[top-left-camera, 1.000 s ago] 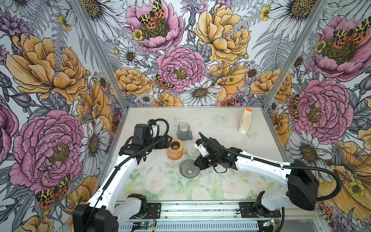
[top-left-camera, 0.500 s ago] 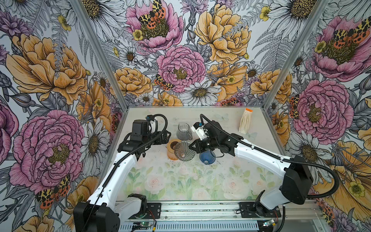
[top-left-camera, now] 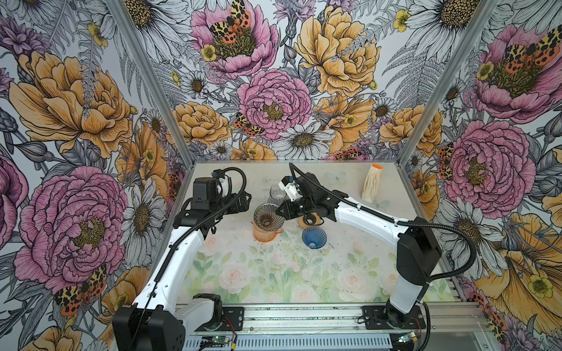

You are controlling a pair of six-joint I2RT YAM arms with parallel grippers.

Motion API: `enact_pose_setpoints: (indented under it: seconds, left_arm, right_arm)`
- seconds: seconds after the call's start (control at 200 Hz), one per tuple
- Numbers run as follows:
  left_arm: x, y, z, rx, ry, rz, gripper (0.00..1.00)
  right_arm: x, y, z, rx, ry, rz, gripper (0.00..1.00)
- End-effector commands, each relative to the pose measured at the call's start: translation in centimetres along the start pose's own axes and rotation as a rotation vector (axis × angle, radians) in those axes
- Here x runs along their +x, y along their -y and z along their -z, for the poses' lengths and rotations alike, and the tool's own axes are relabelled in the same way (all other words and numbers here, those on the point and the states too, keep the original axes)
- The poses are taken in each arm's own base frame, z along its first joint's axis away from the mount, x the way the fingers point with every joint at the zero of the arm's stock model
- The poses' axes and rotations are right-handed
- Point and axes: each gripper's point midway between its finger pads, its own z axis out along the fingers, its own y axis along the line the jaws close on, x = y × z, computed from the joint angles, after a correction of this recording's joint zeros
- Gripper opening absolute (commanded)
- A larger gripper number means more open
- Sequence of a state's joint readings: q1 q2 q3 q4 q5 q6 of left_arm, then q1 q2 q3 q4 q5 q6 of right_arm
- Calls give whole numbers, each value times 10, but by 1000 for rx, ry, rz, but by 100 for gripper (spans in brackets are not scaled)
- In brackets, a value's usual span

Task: Place the coffee filter in the dripper
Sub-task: 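Lift the clear dripper with the right gripper over the bamboo stand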

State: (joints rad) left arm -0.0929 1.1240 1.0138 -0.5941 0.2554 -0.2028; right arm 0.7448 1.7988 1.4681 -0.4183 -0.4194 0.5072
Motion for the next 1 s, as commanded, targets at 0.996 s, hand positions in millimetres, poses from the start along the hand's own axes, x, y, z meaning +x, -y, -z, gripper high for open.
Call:
enact_pose_setpoints:
  seconds: [0.996]
  left_arm:
    - [-3, 1, -4, 25, -1, -12, 99]
  right_arm:
    - [-18, 13, -19, 65, -9, -91, 7]
